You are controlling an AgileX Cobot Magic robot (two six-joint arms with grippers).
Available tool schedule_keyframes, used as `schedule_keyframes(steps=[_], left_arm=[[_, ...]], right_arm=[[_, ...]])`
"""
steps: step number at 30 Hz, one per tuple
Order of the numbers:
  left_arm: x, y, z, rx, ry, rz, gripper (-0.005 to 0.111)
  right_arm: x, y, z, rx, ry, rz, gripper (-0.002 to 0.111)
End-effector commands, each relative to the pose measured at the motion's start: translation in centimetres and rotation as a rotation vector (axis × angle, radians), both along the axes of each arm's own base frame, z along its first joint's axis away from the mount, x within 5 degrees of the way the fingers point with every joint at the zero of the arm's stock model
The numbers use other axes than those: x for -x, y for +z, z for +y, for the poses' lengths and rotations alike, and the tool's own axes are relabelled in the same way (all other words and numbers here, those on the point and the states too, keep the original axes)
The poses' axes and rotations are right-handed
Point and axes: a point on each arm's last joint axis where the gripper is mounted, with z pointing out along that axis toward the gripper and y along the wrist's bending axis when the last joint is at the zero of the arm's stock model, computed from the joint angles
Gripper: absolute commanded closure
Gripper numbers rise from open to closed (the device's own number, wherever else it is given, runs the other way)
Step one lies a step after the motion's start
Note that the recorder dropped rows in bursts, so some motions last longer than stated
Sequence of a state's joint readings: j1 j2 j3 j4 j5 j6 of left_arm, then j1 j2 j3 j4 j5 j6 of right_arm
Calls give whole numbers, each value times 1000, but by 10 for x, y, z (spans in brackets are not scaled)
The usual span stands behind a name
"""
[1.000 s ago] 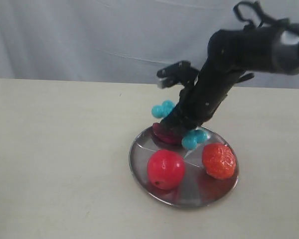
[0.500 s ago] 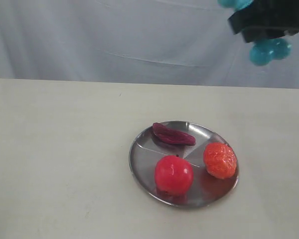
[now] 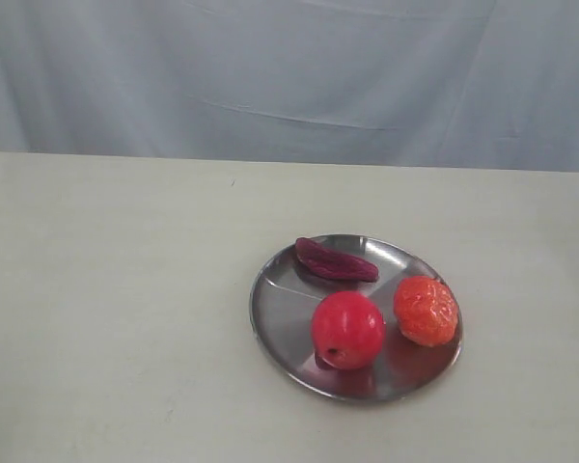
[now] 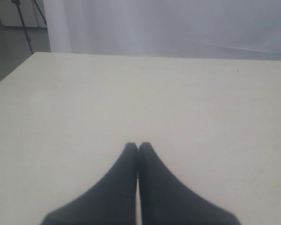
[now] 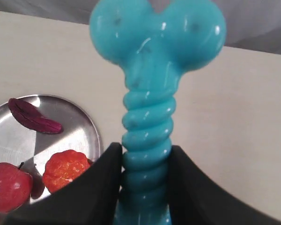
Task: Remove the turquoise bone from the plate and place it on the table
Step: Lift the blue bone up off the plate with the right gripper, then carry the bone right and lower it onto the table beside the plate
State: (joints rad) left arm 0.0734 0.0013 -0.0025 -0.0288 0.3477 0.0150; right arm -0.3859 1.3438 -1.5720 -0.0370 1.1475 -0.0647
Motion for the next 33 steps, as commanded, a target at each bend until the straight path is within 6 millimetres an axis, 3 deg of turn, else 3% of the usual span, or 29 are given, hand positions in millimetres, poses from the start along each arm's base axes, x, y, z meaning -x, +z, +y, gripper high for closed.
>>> schedule_keyframes(steps=[1,16,28,33], left_arm=[[0,0,0,9,5,-5,107],[0,0,0,9,5,-5,107],[0,0,0,9,5,-5,107],[0,0,0,9,5,-5,107]], right_arm=[[-16,-17,-16,-23,-17,54,109],[-84,-116,-47,-122,-20,306,109],[-95,-222,-52,-164,-9,434,109],[-100,-253,-49,-261,-23,490,109]])
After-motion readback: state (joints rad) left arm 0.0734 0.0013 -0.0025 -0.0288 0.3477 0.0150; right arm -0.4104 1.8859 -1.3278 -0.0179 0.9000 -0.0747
